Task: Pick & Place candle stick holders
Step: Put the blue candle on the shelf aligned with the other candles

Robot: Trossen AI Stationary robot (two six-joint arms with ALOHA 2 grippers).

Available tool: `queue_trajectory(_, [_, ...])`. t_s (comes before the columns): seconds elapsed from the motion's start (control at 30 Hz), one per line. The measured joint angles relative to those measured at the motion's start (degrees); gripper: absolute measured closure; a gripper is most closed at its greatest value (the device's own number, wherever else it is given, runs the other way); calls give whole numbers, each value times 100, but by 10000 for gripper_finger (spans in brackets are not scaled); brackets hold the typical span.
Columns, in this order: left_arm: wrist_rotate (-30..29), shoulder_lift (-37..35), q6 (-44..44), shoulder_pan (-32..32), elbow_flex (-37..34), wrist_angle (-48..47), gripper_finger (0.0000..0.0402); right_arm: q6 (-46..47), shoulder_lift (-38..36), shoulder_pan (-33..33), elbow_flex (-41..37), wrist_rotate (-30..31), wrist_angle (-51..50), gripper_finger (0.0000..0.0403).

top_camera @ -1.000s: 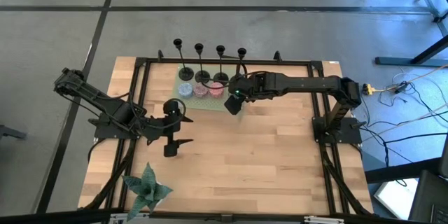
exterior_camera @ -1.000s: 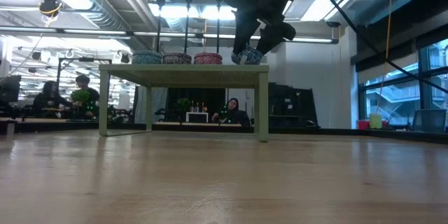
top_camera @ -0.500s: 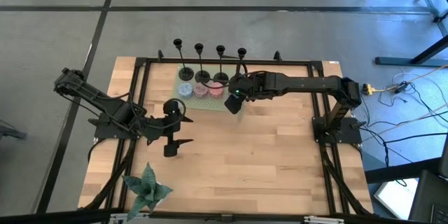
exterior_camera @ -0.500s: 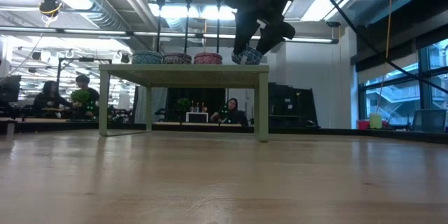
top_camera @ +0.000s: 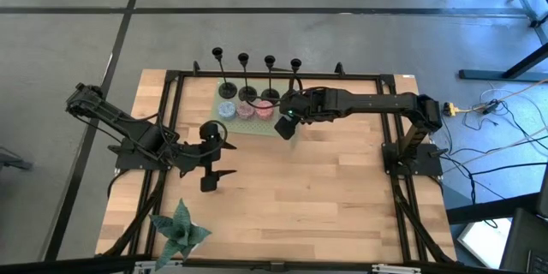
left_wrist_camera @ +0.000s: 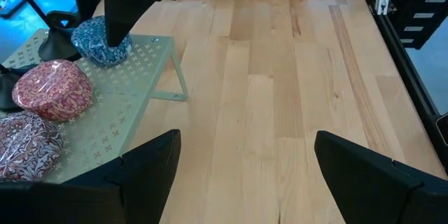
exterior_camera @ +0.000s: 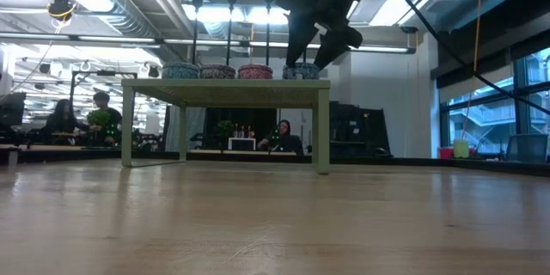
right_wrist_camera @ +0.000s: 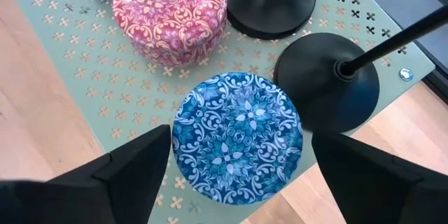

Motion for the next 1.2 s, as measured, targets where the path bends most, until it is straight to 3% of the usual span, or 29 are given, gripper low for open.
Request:
queue_trajectory(0.3, [2, 0, 0, 0, -1, 0, 74, -581, 0, 0, 0, -26, -22, 51])
queue_trajectory(1.2, [9, 0, 0, 0, -1, 0, 74, -710, 0, 2, 0, -23, -24, 53])
